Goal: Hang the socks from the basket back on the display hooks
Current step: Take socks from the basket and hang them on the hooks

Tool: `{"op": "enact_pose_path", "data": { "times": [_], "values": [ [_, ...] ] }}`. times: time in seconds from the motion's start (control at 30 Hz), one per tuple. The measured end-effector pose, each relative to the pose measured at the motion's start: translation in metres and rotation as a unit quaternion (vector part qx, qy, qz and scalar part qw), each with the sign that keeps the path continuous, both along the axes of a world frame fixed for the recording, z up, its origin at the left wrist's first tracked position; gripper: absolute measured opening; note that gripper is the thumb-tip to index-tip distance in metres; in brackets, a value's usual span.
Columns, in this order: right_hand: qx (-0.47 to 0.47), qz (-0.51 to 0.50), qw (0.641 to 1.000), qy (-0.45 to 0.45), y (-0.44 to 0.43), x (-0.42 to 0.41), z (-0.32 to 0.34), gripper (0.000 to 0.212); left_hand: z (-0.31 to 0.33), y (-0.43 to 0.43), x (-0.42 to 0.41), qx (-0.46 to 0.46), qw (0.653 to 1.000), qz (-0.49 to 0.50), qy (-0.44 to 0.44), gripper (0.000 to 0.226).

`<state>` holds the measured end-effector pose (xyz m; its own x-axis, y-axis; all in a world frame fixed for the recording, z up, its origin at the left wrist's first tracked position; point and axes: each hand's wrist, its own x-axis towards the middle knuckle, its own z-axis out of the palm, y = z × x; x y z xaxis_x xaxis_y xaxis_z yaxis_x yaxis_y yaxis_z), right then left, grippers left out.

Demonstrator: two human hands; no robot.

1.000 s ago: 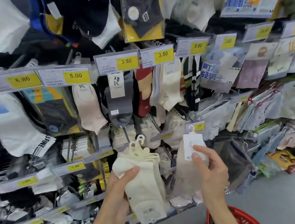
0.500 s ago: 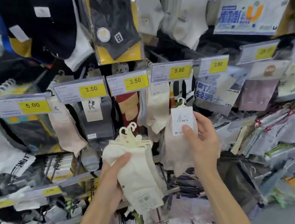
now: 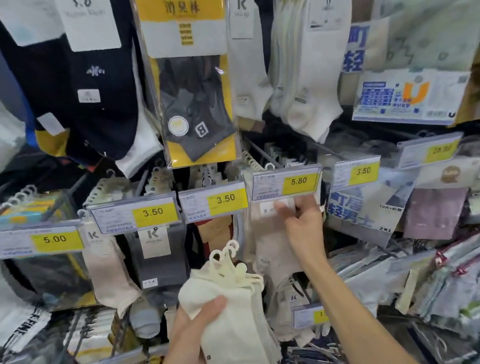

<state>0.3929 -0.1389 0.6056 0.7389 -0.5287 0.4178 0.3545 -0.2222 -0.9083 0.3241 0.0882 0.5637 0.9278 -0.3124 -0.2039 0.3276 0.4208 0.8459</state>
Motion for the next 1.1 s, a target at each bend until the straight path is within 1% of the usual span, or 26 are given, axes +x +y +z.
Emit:
{"op": "enact_pose_path", "data": {
  "times": [0.07, 0.17, 0.23, 0.3, 0.37, 0.43, 0.5, 0.57, 0.63, 0.7, 0.8, 0.9, 1.0, 1.07, 1.1],
  "values": [
    [-0.004, 0.005, 1.0, 0.001, 0.0, 0.007, -0.005, 0.024, -0.002, -0.002, 0.004, -0.019, 1.0, 0.001, 0.009, 0.073],
    [0.005, 0.022, 1.0, 0.002, 0.003, 0.014, -0.012, 0.015, -0.006, 0.001, 0.01, -0.028, 0.999, -0.007, 0.017, 0.078],
    [0.019, 0.032, 0.999, -0.01, 0.007, 0.014, -0.013, 0.024, -0.008, 0.004, 0.014, -0.019, 1.0, -0.007, 0.023, 0.081],
    [0.014, 0.026, 0.999, -0.017, 0.01, 0.01, -0.011, 0.028, -0.01, 0.006, 0.017, -0.008, 1.0, 0.005, 0.029, 0.082],
    [-0.017, 0.002, 1.0, -0.001, 0.012, 0.004, -0.011, 0.033, -0.01, 0.007, 0.019, 0.002, 0.999, 0.032, 0.032, 0.079],
    [-0.055, -0.038, 0.998, 0.021, 0.019, -0.01, -0.016, 0.035, -0.009, 0.009, 0.019, -0.006, 0.998, 0.054, 0.027, 0.075],
    [-0.088, -0.067, 0.994, 0.014, 0.03, -0.033, -0.024, 0.04, -0.007, 0.01, 0.017, -0.018, 0.998, 0.061, 0.017, 0.069],
    [-0.11, -0.029, 0.993, -0.01, 0.045, -0.059, -0.031, 0.04, -0.005, 0.008, 0.013, -0.019, 0.998, 0.052, 0.004, 0.056],
    [-0.116, 0.056, 0.992, 0.006, 0.062, -0.08, -0.034, 0.036, -0.002, 0.005, 0.008, -0.016, 0.998, 0.059, -0.006, 0.049],
    [-0.138, 0.107, 0.984, 0.037, 0.074, -0.095, -0.037, 0.038, 0.001, 0.001, 0.004, -0.014, 0.997, 0.066, -0.02, 0.052],
    [-0.151, 0.124, 0.976, 0.091, 0.08, -0.104, -0.045, 0.049, -0.001, -0.002, -0.002, 0.002, 0.997, 0.064, -0.043, 0.058],
    [-0.096, 0.148, 0.975, 0.135, 0.079, -0.111, -0.056, 0.051, -0.011, -0.001, -0.014, 0.001, 0.999, 0.043, -0.028, 0.055],
    [-0.057, 0.167, 0.97, 0.165, 0.076, -0.125, -0.072, 0.05, -0.028, 0.004, -0.032, -0.011, 1.0, 0.016, 0.006, 0.061],
    [-0.082, 0.145, 0.971, 0.173, 0.079, -0.139, -0.085, 0.048, -0.04, 0.005, -0.047, -0.012, 1.0, 0.025, 0.008, 0.059],
    [-0.102, 0.12, 0.973, 0.171, 0.081, -0.146, -0.092, 0.046, -0.048, 0.003, -0.056, 0.008, 0.999, 0.044, 0.003, 0.055]
  ]
}}
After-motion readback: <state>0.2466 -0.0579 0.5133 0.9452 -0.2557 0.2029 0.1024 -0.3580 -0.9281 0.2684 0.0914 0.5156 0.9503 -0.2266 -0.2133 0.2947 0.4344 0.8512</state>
